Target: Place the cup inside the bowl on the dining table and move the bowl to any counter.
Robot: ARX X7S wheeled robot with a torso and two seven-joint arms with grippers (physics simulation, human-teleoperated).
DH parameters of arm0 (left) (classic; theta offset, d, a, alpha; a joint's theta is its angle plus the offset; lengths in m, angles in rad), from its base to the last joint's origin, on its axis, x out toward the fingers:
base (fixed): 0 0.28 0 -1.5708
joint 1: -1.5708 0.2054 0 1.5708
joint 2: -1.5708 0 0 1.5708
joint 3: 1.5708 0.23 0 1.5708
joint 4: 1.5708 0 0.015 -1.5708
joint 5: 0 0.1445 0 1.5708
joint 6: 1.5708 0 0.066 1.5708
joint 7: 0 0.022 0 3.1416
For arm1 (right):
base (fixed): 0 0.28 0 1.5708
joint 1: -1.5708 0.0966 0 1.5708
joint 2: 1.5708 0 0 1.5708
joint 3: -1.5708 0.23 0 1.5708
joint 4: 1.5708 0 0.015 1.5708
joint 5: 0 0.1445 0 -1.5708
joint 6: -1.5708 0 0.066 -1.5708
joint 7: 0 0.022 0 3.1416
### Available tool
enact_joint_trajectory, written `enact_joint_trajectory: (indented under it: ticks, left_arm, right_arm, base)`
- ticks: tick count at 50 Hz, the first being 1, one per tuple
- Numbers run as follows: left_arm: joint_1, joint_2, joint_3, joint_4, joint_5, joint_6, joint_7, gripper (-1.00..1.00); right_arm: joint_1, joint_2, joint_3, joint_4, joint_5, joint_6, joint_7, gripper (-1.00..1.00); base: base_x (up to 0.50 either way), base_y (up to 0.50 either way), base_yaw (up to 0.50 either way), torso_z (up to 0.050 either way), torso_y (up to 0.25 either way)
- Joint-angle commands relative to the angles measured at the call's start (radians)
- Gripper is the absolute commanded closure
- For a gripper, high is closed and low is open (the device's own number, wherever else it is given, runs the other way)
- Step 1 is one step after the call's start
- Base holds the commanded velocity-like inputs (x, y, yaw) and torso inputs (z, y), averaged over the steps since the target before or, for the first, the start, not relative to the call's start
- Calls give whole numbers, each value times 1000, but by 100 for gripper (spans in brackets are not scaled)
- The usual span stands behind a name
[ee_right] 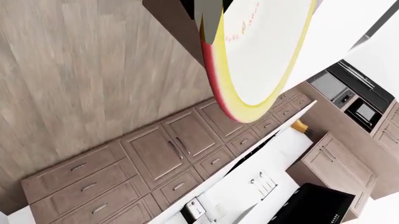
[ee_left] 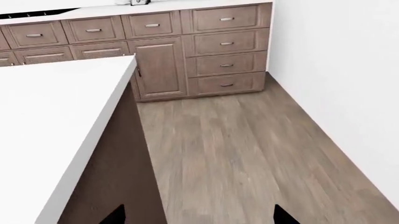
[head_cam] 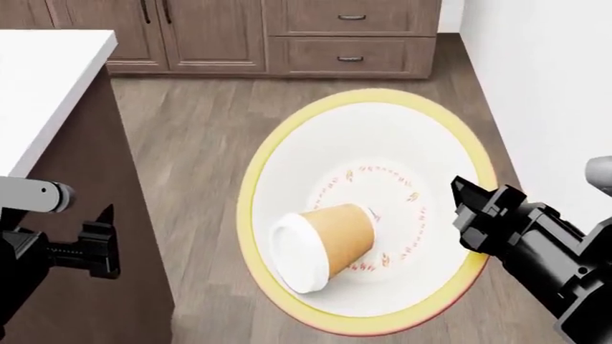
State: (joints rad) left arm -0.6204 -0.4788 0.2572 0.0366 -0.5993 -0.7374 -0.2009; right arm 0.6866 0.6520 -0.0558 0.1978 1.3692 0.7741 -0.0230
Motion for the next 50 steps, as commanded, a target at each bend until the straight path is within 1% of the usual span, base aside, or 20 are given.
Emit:
enact_joint_trajectory:
  ticks: [1, 50]
  left_arm:
    - [4, 1, 1, -1, -1, 6, -1, -100]
    - [1, -1, 7, -7, 2, 11, -15, -100]
  right_arm:
    - [5, -3, 11, -7, 20, -6, -12, 100]
    - [-8, -6, 10, 1, 21, -22, -13, 100]
  base:
    - [500, -60, 0, 0, 0]
    - [500, -33, 0, 0, 1]
